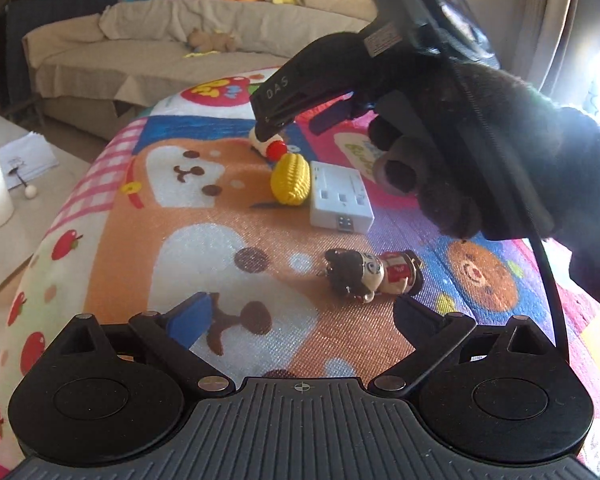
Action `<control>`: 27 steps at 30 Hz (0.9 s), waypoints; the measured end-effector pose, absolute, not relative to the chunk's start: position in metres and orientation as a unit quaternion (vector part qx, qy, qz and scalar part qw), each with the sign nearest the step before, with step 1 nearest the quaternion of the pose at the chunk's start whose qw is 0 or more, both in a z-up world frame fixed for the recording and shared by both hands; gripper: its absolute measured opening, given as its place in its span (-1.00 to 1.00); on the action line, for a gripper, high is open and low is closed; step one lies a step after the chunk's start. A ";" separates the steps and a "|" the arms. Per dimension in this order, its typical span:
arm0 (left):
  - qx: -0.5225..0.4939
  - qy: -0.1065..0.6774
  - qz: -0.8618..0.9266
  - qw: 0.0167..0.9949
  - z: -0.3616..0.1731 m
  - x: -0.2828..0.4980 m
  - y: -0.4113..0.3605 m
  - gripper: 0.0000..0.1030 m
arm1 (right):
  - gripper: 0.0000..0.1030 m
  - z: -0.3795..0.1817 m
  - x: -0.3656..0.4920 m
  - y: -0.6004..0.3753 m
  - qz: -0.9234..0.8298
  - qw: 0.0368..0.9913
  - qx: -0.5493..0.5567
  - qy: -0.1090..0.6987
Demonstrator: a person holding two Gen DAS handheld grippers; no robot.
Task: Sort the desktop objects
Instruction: 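Move both tools back over the remaining toys on the mat, then grasp the white red-capped bottle with the right tool while the left tool grasps the boy figurine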
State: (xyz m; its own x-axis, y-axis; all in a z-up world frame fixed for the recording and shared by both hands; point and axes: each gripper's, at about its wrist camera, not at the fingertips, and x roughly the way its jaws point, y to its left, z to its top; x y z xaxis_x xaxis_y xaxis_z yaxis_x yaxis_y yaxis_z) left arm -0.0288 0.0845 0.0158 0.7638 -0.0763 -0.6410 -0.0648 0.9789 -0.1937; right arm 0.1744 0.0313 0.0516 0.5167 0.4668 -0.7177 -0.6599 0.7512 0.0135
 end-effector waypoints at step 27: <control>-0.051 0.367 -0.027 0.928 0.014 -0.003 0.034 0.95 | -0.55 0.046 0.050 -0.164 0.272 0.861 -0.145 0.405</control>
